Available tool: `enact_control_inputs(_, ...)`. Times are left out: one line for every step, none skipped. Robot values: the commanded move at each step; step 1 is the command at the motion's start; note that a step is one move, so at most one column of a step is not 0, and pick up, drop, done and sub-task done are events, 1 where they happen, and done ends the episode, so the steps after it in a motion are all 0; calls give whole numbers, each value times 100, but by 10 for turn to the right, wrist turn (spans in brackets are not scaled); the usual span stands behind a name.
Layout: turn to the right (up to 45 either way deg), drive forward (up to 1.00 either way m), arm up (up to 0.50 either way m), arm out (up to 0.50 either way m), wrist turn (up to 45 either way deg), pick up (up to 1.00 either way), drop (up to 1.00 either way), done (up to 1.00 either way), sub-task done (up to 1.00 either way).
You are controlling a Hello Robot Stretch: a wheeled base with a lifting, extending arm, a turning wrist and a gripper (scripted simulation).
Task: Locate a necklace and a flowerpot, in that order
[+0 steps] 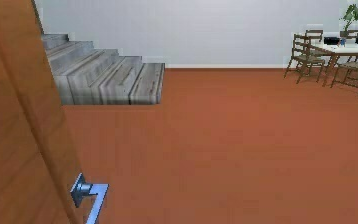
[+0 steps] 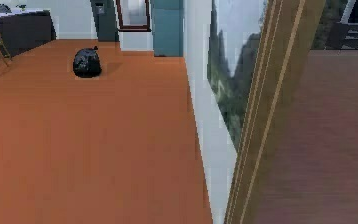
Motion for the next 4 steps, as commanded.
enact_control_inputs(0,25,0,0,0,0,0,0,0)
enact_control_inputs(0,35,0,0,0,0,0,0,0)
enact_control_inputs(-120,0,0,0,0,0,0,0,0)
enact_control_inputs(0,60,0,0,0,0,0,0,0)
